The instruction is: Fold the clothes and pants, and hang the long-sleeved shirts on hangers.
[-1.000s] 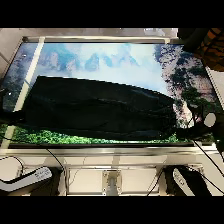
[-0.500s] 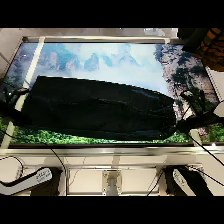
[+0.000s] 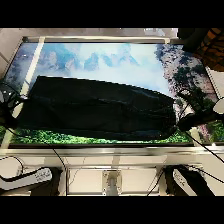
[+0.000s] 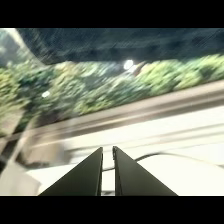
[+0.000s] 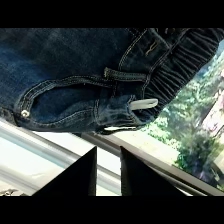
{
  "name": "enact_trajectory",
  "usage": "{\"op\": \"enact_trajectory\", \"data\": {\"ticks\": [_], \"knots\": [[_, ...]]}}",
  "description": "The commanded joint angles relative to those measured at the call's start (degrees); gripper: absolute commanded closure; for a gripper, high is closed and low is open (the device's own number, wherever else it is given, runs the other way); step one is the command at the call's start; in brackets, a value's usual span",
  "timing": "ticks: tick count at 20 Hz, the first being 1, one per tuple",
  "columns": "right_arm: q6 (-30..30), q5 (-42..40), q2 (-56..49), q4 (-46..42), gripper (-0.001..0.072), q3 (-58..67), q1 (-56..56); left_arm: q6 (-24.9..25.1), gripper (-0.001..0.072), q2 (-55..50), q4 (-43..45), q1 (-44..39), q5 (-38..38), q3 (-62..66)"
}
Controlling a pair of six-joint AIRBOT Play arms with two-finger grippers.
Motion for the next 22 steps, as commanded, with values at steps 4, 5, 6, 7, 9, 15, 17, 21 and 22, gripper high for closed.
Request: {"op": "enact_trajectory", "data": {"ticks": [4, 5, 6, 7, 9, 15, 17, 21, 22], "knots": [[1.2, -0.98, -0.15, 0.66, 0.0426, 0.04, 0.07, 10.86, 0.0149, -5.44, 3.8, 8.7, 1.99, 0.0], [1.2, -1.97, -0.15, 1.53, 0.0336, 0.04, 0.07, 11.58, 0.0012, -6.23, 3.78, 9.6, 3.28, 0.0], [1.2, -3.5, -0.15, 2.14, 0.0301, 0.04, 0.07, 11.61, 0.0013, -6.97, 3.78, 9.88, 4.52, 0.0], [1.2, -5.27, -0.15, 3.13, 0.0301, 0.04, 0.07, 11.82, 0.0013, -7.74, 3.76, 9.84, 5.79, 0.0], [1.2, -7.69, -0.15, 4.04, 0.0301, 0.04, 0.07, 15.3, 0.0016, -9.22, 3.65, 8.94, 8.72, 0.0], [4.92, -7.02, -0.15, 6.45, 0.0301, 0.04, 0.07, 15.85, 0.0183, -9.66, -0.11, 4.98, 25.62, 0.0], [7.63, -6.8, -0.15, 7.37, 0.0301, 0.04, 0.07, 11.67, 0.043, -9.49, -5.05, 5.27, 25.0, 0.02], [9.99, -5.44, -0.15, 7.61, 0.0301, 0.04, 0.07, 4.33, 0.0457, -7.48, -28.22, 13.4, 25.0, 0.04], [9.99, -5.22, -0.15, 7.61, 0.0301, 0.04, 0.07, 2.58, 0.0453, -6.99, -35.43, 17.0, 24.74, 0.09]]}}
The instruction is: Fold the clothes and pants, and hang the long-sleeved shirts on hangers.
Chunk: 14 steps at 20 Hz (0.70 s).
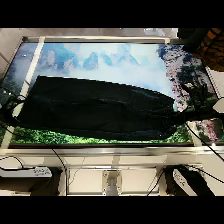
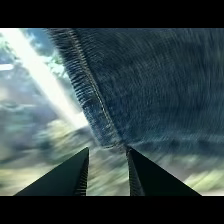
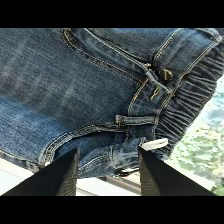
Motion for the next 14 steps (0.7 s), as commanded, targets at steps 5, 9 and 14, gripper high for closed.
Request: {"op": "enact_trajectory", "data": {"ticks": [5, 9, 14], "knots": [[2.12, 0.92, -0.04, 0.5, 0.0302, 0.02, 0.07, -18.03, 0.0291, -0.92, -38.86, 24.41, -12.17, 0.13], [2.12, 0.94, -0.04, 0.5, 0.0301, 0.02, 0.07, -20.72, 0.0266, -3.76, -47.56, 30.14, -20.17, 0.13], [3.65, 1.42, -0.04, 0.5, 0.0302, 0.02, 0.07, -20.92, 0.0266, -6.16, -48.83, 28.13, -19.67, 0.11]]}}
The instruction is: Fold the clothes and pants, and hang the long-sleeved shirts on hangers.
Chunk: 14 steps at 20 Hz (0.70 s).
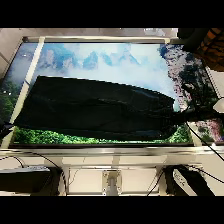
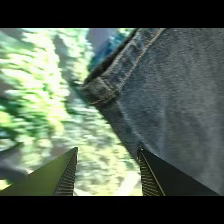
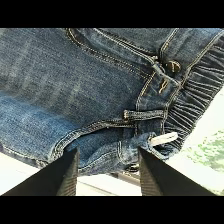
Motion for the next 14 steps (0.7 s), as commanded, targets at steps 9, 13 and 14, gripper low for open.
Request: {"op": "enact_trajectory", "data": {"ticks": [9, 13, 14], "knots": [[4.13, 1.88, -0.04, 0.02, 0.0302, 0.02, 0.07, -0.13, 0.0226, -7.1, -8.81, -0.66, 3.08, 0.02], [8.11, 2.32, -0.04, -2.67, 0.0282, -0.02, 0.04, 0.85, 0.0227, -8.07, -12.39, -3.5, 4.28, 0.02], [10.34, 2.45, -0.04, -3.5, 0.0215, -0.17, 0.04, 0.85, 0.0227, -8.31, -12.52, -4.87, 4.92, 0.02]]}}
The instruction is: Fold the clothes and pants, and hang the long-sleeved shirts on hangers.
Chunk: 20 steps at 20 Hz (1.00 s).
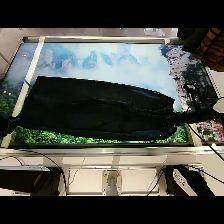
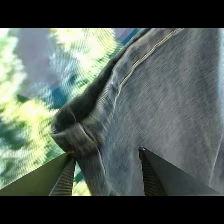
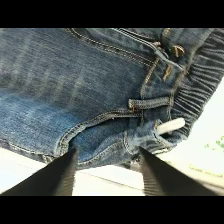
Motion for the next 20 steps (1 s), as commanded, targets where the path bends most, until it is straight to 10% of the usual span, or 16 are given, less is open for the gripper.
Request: {"op": "enact_trajectory", "data": {"ticks": [1, 3, 7, 20], "knots": [[6.64, 0.66, -0.04, -2.67, 0.0157, -0.48, 0.04, 0.46, 0.0229, -1.11, -2.25, -3.96, 2.4, -0.04], [9.53, 1.29, -0.04, -3.76, 0.0152, -1.25, 0.04, 0.46, 0.0281, -1.31, -2.34, -7.69, 3.76, -0.04], [22.49, 3.17, -0.63, -7.37, 0.0159, -4.83, -0.04, 0.61, 0.0696, -1.31, -2.38, -12.22, 4.98, -0.02], [35.01, -11.93, -14.34, -6.32, 0.0245, -8.55, 0.0, 0.66, 0.0693, 5.2, -2.14, -7.5, 0.46, -0.04]]}}
